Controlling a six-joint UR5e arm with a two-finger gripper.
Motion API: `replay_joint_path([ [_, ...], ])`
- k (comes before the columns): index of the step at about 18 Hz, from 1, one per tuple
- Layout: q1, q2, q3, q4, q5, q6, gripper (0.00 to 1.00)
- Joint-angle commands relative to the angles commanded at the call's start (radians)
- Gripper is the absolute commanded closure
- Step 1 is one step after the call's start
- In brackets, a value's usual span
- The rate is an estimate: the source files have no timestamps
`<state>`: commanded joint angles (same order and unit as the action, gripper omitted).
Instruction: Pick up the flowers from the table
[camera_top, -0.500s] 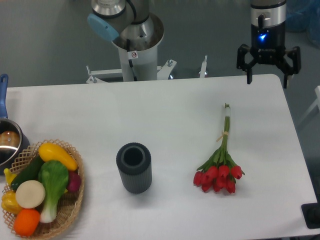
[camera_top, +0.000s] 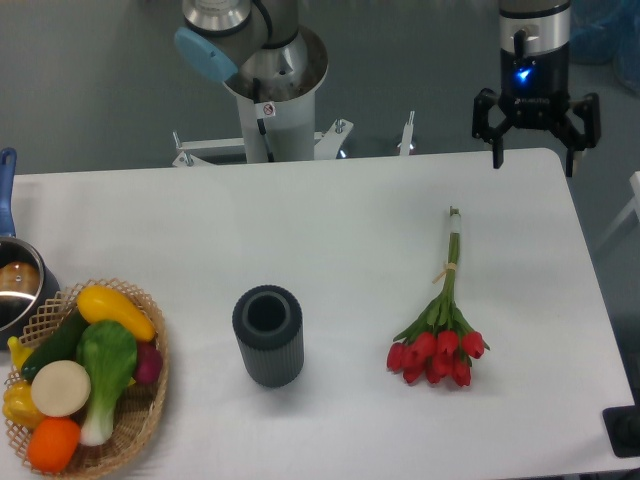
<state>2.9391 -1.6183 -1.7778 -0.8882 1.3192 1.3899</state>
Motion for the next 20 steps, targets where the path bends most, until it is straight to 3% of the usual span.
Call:
replay_joint_path([
  [5, -0.021, -0.009, -0.051, 0.057, -0.002, -0.072, 0.00],
  [8, -0.026, -0.032, -0.092, 0.058, 0.000, -0.097, 0.00],
  [10, -0.026, -0.057, -0.118, 0.058, 0.005, -0.098, 0.00],
  [20, -0.026, -0.233, -0.118, 0.063, 0.006, -0.092, 0.00],
])
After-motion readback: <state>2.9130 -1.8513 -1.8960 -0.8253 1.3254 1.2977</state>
